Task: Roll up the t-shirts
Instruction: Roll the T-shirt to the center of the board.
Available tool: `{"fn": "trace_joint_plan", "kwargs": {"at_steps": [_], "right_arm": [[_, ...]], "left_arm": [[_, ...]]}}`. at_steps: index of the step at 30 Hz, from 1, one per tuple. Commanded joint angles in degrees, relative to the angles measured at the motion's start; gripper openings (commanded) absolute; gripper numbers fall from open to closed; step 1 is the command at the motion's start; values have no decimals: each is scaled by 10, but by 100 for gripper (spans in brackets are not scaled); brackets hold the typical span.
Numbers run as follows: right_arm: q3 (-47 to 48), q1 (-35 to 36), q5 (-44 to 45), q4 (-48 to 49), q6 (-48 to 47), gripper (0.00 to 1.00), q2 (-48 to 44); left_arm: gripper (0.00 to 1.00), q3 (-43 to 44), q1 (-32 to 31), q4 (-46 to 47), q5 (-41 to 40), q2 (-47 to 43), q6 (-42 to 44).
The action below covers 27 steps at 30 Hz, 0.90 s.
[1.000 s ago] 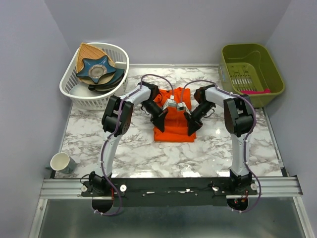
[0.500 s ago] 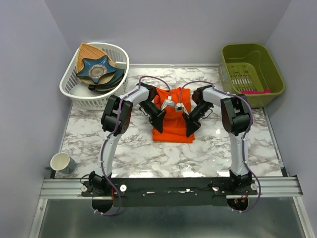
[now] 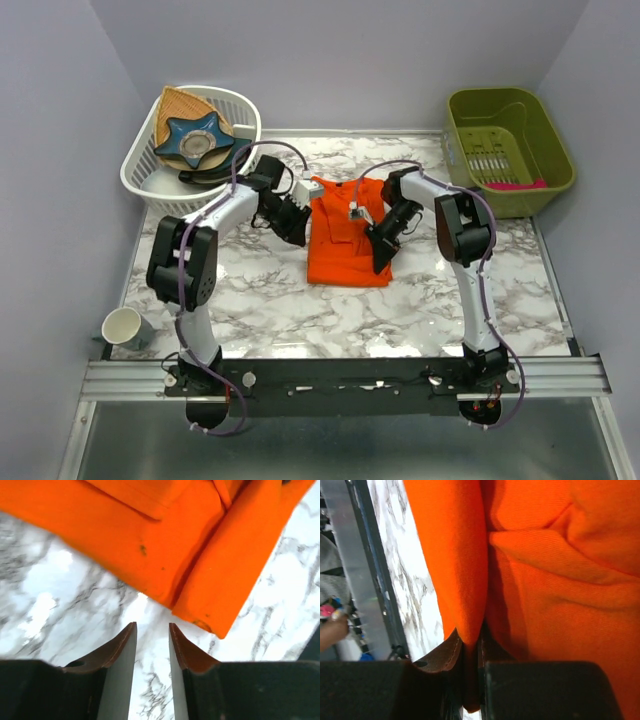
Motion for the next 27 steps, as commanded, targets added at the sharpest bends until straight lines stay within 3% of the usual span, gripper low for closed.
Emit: {"fn": "trace_joint_plan", "kwargs": {"at_steps": [1,3,6,9,10,17,27], "right_arm": [[24,6,83,-57,65,17,52],[22,6,83,-57,63,17,52],[25,6,82,-57,68,18,54],[24,6,82,-57,67,18,53],[23,6,81,-57,66,18,54],[22,6,80,-57,63,17,53],[22,6,77,-57,61,17,53]], "left_arm": [[42,-93,-11,149,-78,-152,15],[46,-181,-55,185,-100,-241,69],[59,-336,-153,316,-174,-354,156],[68,-498,-247,499,-267,-432,233],[72,-598,-296,656,-334,-435,275],[73,-676,-365,791,-376,-396,329],[68,-669,-382,797,-432,-294,381]]}}
